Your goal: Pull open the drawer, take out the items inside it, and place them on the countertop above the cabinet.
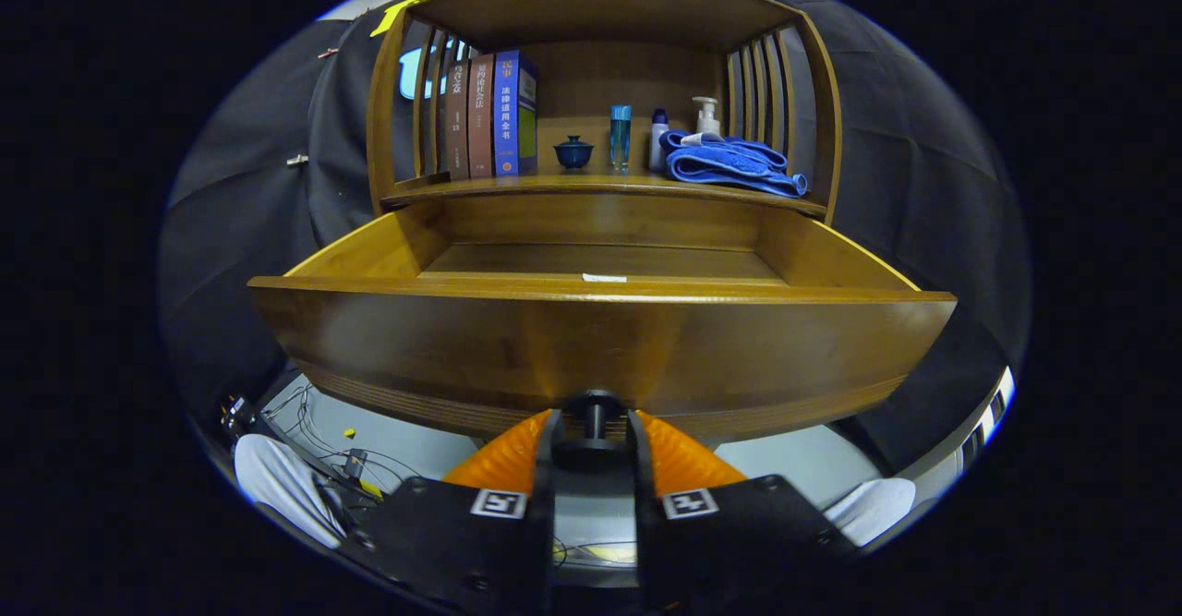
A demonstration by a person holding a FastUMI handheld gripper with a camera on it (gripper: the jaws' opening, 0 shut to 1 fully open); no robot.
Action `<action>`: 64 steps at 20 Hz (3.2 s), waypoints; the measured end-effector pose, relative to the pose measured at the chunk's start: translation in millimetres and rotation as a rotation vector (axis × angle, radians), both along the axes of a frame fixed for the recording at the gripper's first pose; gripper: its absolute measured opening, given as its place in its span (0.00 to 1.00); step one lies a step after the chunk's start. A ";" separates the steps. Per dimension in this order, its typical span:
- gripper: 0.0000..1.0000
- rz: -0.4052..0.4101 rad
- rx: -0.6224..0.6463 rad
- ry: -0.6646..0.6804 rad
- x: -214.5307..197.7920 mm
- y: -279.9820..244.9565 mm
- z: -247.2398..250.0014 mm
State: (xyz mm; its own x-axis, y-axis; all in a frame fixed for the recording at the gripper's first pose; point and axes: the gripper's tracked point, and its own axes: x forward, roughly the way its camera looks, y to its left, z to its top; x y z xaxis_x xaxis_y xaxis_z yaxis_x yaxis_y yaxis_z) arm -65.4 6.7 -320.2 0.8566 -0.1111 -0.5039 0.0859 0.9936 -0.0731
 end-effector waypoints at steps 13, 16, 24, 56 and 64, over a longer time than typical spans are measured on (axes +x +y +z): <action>1.00 0.027 0.071 -0.101 73.9 10.8 140.6; 1.00 0.014 0.081 -0.046 122.6 3.5 128.3; 1.00 -0.003 0.063 0.252 185.3 -12.1 50.1; 0.45 -0.067 0.047 0.852 181.7 -7.5 -51.8; 0.44 -0.027 0.099 0.718 155.2 0.6 20.0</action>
